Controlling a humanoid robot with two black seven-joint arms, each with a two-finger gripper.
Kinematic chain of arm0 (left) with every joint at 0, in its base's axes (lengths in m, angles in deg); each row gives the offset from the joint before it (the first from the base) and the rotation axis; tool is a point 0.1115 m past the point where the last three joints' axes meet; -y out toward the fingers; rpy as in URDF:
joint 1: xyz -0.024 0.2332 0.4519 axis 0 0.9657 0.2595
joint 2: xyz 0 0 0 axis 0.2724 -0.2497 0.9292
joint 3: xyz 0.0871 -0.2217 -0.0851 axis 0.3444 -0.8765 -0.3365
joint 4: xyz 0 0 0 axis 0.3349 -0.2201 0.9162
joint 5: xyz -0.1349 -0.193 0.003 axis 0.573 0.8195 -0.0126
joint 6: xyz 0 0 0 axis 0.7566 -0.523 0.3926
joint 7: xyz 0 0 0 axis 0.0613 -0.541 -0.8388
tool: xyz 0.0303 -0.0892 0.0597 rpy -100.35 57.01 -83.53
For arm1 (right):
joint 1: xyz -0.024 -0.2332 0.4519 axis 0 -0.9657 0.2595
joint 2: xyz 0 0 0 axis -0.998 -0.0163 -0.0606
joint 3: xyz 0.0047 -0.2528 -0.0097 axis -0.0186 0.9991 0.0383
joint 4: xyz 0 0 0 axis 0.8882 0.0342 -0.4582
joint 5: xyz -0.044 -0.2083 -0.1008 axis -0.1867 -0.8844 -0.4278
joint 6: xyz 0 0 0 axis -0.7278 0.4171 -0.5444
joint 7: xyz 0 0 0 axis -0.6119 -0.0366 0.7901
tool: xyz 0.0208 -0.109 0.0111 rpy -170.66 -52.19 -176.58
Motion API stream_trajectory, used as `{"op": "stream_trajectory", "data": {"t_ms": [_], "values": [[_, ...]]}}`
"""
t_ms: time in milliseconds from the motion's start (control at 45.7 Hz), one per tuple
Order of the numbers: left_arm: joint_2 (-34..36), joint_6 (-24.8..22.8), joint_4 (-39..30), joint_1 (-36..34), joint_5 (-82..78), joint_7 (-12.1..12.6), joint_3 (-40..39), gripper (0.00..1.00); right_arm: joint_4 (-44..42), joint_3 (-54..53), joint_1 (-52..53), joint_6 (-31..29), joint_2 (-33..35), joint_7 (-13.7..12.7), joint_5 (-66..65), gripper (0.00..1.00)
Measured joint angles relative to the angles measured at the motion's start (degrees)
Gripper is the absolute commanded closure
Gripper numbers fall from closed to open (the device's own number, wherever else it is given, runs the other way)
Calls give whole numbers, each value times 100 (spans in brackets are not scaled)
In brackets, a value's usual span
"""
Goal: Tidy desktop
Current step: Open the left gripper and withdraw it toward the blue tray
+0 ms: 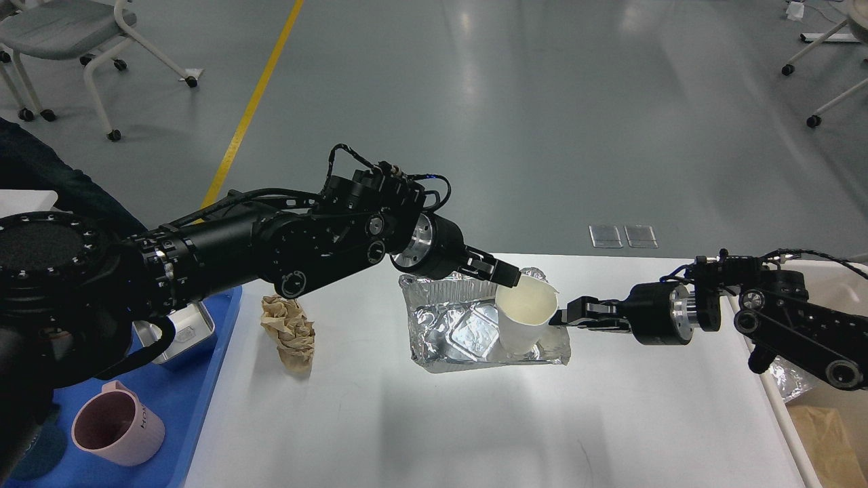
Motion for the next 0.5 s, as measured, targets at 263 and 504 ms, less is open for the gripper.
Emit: {"op": "stream_trajectory", "data": {"t_ms": [263,504], "values": [[1242,34,-92,-65,351,8,-239,10,1,6,-30,0,50,0,5,100],[2655,167,-361,42,531,-17,-514,10,1,17,-40,0,54,-2,4,100]]}}
